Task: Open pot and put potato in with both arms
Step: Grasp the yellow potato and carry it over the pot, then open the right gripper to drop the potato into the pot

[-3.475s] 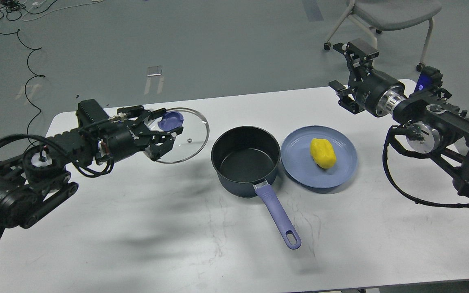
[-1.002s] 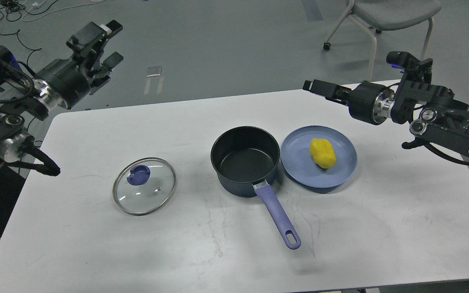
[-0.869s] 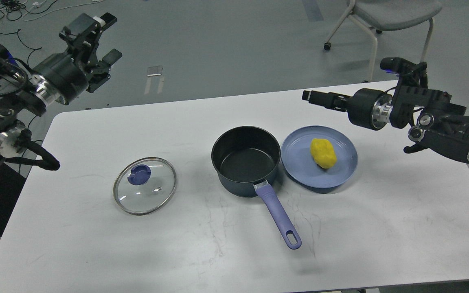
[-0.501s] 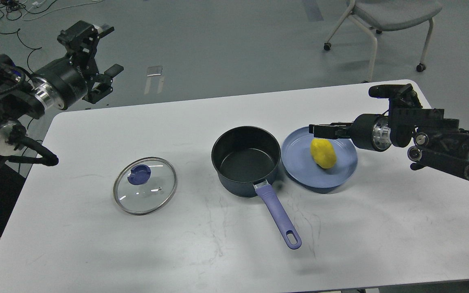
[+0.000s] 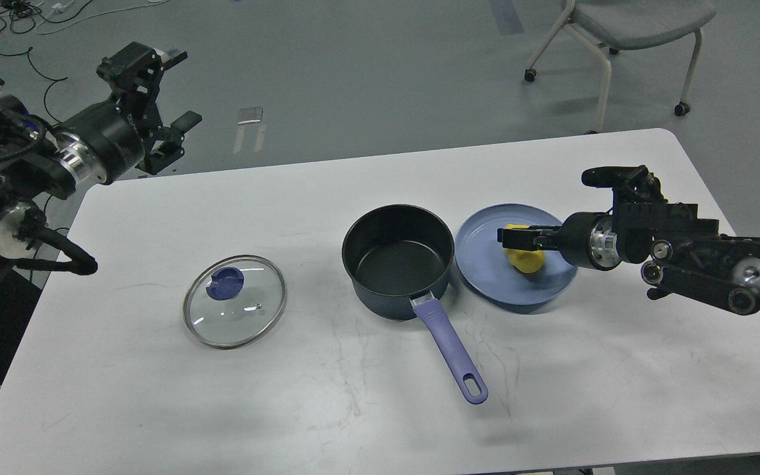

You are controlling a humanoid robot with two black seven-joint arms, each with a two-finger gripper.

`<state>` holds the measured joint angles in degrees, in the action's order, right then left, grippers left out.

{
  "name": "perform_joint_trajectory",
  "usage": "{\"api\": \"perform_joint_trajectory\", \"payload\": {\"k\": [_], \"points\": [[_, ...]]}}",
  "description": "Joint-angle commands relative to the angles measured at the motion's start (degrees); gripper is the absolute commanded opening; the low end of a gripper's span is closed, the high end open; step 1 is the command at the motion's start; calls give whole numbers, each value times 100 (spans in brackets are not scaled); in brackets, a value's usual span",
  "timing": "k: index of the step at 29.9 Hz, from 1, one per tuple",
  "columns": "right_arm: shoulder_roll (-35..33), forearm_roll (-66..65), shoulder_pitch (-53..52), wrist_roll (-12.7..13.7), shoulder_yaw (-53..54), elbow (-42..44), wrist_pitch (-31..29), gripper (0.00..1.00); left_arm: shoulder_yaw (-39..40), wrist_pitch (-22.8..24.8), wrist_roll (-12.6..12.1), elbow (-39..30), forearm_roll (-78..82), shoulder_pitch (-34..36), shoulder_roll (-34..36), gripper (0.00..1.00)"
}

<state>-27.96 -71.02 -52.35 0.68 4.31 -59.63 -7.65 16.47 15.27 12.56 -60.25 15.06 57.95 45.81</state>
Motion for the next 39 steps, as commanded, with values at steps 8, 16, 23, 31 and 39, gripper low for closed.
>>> {"api": "perform_joint_trajectory", "payload": {"k": [8,16,23,31,39], "points": [[432,-8,-29,292,-176,329,35,42,5,-68,9,66,14,-64,-89,98],[265,79,-537,292,-53,155,79,30,5,-68,9,66,14,-64,-168,98],[343,878,-1364,266,-53,-804,18,31,23,-68,9,66,23,-64,-177,98],[1143,1143,-1436,257,-228,-664,18,39,23,-59,9,66,23,-64,-151,98],[1513,1169,-1462,354,-264,-163,-158,100,23,-51,9,66,14,-64,-98,98]]}}
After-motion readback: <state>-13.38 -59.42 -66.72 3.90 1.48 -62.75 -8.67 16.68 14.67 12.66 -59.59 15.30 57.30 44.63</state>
